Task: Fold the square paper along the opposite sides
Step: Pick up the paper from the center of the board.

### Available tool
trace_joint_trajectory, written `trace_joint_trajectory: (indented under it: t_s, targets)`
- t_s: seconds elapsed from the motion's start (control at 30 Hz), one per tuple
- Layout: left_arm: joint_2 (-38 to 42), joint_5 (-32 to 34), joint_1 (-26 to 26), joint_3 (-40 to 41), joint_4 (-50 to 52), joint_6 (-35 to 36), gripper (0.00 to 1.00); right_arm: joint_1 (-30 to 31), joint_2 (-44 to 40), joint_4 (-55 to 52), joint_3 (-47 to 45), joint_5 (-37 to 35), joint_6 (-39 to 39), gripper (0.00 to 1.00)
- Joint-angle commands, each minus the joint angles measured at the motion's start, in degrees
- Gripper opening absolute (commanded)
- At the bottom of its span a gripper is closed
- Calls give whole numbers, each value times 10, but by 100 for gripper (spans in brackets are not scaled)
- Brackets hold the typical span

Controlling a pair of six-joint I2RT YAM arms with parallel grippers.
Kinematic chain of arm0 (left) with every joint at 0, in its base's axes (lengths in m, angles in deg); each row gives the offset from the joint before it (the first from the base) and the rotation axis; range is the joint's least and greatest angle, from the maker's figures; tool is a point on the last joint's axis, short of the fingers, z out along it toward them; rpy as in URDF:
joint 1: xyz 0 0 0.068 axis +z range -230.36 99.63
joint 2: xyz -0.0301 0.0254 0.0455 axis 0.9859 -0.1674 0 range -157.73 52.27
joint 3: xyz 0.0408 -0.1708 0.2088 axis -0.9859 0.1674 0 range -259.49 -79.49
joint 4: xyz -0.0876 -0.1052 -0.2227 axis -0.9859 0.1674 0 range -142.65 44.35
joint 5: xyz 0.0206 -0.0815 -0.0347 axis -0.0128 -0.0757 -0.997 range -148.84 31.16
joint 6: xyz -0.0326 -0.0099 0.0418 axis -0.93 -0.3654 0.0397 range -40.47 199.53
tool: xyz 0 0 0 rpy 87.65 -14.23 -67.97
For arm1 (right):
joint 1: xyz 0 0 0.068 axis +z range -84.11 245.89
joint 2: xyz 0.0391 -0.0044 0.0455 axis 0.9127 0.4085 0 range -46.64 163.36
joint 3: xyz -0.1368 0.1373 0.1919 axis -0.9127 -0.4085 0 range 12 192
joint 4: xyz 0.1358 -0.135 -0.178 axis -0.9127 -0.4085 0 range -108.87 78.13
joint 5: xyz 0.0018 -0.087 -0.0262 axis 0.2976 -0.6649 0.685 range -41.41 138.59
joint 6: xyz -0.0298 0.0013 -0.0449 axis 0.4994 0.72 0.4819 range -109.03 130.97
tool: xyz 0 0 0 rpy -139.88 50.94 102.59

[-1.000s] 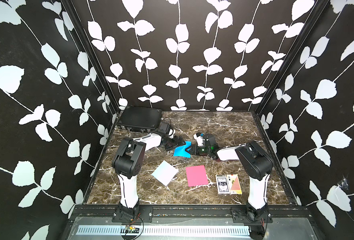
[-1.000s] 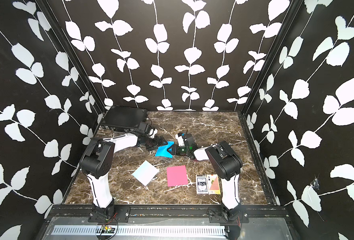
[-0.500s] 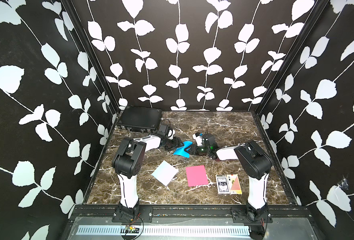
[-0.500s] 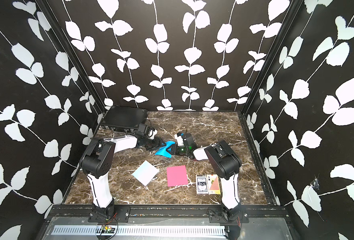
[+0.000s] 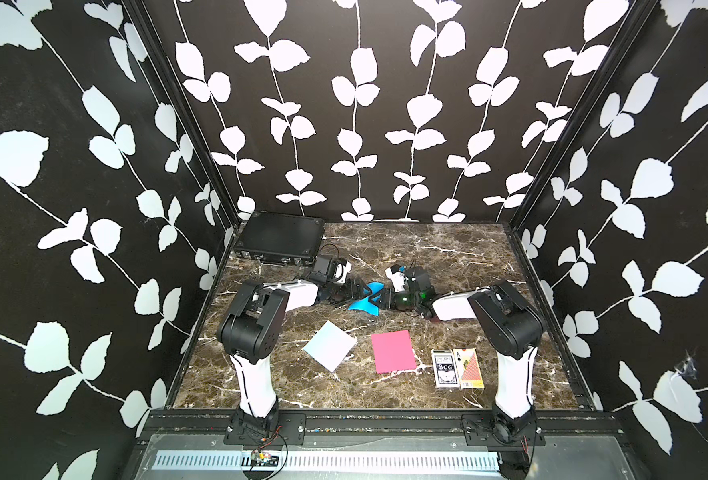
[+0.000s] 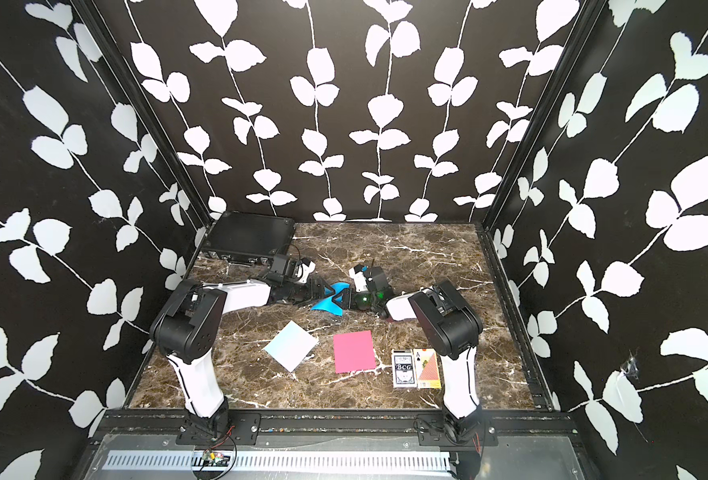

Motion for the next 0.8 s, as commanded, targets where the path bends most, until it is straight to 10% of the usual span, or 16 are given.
trace_joint_trajectory:
  t_s: [0.0, 0.23, 0.5, 0.77]
  targets:
    - [-17, -3, -6, 54, 49, -18, 88, 2, 30, -77, -28, -8, -7, 50]
    - [1, -40, -4, 81, 11, -11, 85, -6, 23, -74, -31, 0, -13, 50]
    - [4, -36, -4, 91, 23, 4, 44, -12, 13, -74, -30, 4, -17, 50]
    - [30, -28, -3, 75, 45, 5, 30, -26, -33, -108, -26, -1, -1, 50]
